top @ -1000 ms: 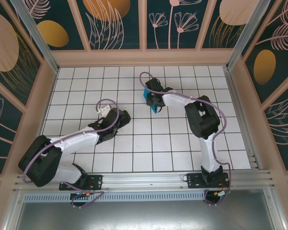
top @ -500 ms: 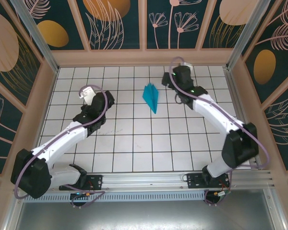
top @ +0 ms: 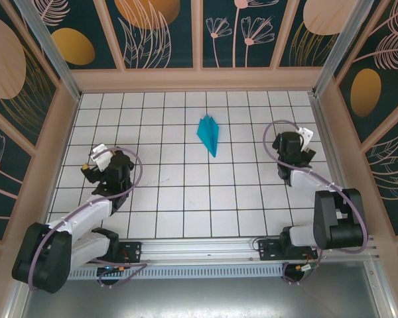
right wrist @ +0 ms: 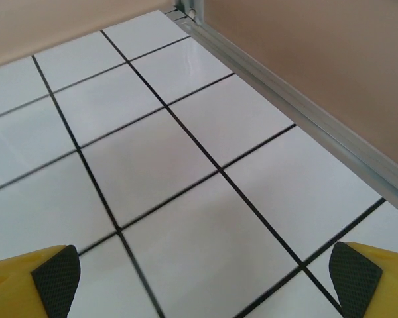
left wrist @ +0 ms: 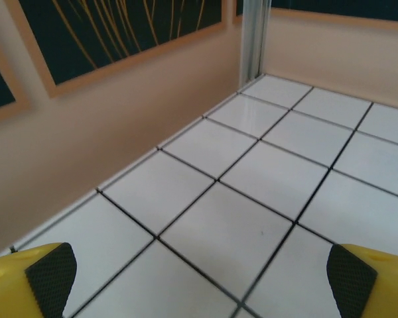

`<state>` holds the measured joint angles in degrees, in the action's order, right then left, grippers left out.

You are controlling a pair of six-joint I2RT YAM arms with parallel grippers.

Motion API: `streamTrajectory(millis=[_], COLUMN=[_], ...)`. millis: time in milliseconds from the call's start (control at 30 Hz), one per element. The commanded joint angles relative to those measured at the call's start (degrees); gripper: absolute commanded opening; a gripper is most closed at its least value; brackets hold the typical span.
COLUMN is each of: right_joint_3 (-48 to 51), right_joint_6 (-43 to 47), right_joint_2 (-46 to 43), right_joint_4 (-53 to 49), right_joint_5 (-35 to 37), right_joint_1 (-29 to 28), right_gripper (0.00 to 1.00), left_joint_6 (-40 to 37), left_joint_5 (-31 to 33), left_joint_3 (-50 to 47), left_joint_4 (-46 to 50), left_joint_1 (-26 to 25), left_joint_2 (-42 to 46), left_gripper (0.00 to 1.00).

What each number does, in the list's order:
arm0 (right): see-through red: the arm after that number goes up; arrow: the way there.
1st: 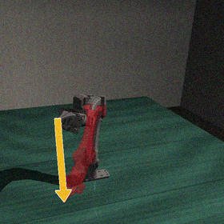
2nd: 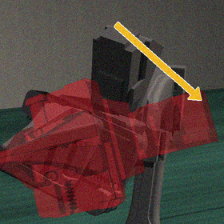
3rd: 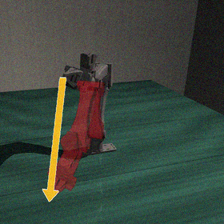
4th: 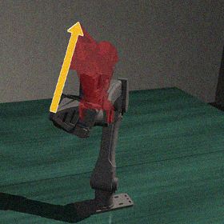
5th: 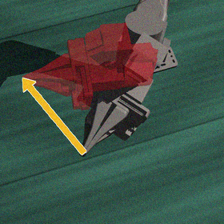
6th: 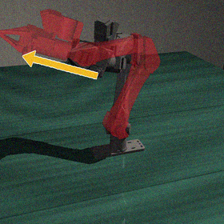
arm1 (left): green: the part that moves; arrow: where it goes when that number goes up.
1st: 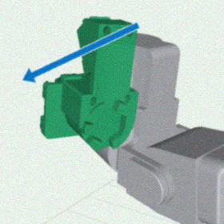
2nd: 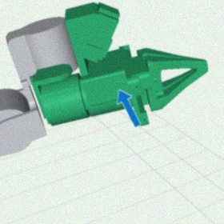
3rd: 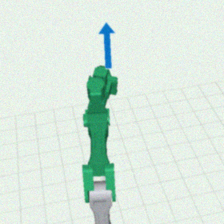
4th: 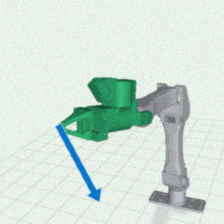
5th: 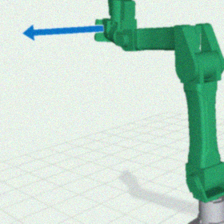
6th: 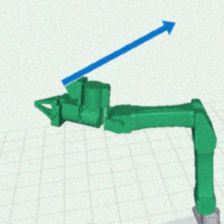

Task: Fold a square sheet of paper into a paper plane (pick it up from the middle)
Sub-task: Reset both arms

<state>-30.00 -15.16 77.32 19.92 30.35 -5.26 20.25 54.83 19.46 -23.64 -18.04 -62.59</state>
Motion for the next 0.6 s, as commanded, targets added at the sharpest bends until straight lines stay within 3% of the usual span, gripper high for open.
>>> streamTrajectory(millis=[0,133,267,567], right_joint_3=[4.72,8.18,12.08,15.59], right_joint_6=[4.98,9.00,11.72,13.86], right_joint_2=[0.62,3.58,5.40,9.13], right_joint_4=[18.46,28.13,38.99,48.28], right_joint_5=[1.63,-1.87,-13.09,-25.52], right_joint_1=[1.22,1.48,3.82,5.67], right_gripper=[0.99,0.99,0.99,0.99], left_joint_6=[-8.89,-12.70,-17.16,-18.52], left_joint_5=[-4.56,-12.92,-21.92,-35.77], left_joint_3=[-1.97,-5.74,-5.69,-5.45], left_joint_4=[-14.63,-26.30,-33.66,-44.53], left_joint_1=[2.78,6.07,8.09,12.06], left_joint_2=[-1.92,-5.38,-11.05,-19.32], left_gripper=[0.99,0.99,0.99,0.98])
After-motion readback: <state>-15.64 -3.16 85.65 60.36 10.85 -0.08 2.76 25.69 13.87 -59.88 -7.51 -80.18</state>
